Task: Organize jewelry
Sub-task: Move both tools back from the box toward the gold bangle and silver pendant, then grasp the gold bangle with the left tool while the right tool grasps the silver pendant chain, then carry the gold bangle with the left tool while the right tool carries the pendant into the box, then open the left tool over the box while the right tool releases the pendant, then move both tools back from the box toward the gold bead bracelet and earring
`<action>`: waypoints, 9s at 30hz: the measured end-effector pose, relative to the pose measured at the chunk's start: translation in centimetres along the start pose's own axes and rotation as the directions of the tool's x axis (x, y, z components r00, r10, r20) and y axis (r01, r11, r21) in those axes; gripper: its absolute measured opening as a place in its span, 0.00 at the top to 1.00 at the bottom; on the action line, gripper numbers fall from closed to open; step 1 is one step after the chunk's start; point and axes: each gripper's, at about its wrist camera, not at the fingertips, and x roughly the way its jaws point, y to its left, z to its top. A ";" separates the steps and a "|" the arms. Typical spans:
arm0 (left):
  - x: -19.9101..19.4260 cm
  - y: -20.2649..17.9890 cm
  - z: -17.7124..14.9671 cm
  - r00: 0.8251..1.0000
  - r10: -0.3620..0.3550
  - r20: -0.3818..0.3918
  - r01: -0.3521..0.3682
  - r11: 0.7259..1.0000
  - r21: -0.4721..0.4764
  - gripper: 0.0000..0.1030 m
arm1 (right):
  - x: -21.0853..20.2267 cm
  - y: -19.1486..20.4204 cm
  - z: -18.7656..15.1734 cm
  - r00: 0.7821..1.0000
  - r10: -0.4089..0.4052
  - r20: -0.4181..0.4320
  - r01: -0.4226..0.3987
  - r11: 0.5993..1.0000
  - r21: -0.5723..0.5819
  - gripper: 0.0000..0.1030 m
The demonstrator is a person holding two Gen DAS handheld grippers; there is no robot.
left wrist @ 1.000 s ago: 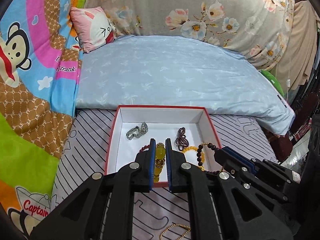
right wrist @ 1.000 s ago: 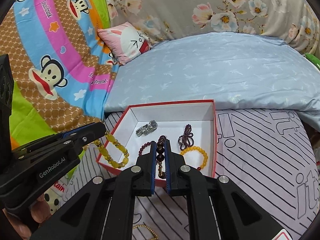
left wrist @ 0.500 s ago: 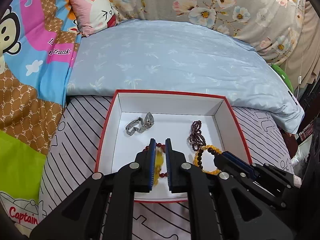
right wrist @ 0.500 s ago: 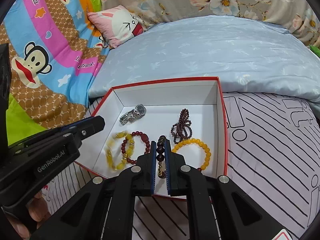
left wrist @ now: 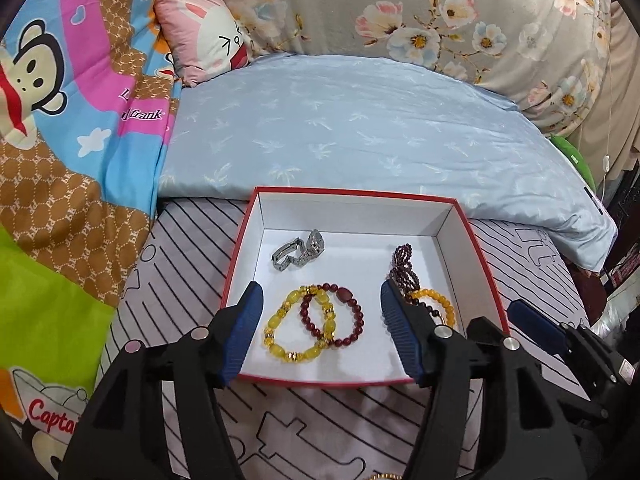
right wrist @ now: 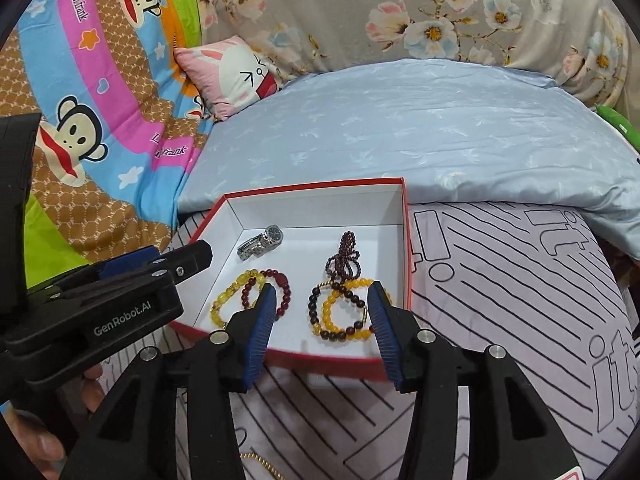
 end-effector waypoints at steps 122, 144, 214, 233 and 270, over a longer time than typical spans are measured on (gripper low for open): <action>-7.1 -3.2 -21.3 0.980 -0.046 -0.192 0.059 0.996 0.063 0.45 | -7.3 -1.1 -17.9 0.980 -0.031 -0.197 0.034 0.999 0.012 0.68; -8.9 -1.5 -21.2 0.979 -0.067 -0.194 0.069 0.998 0.007 0.46 | -5.5 0.5 -17.5 0.978 -0.046 -0.202 0.033 0.997 -0.068 0.99; -2.1 -1.2 2.5 0.999 0.040 0.019 -0.041 0.997 0.067 0.46 | -0.4 1.5 4.2 0.998 0.051 0.033 -0.050 0.998 -0.042 1.00; 5.6 -1.0 3.0 0.996 0.064 -0.068 -0.061 0.997 0.049 0.46 | 6.6 0.9 4.7 0.999 0.015 -0.041 -0.017 0.998 -0.053 1.00; 1.8 -0.6 2.4 0.992 0.117 -0.045 -0.116 0.993 0.020 0.33 | 1.3 1.3 3.9 0.997 -0.070 0.017 0.070 0.997 -0.041 0.65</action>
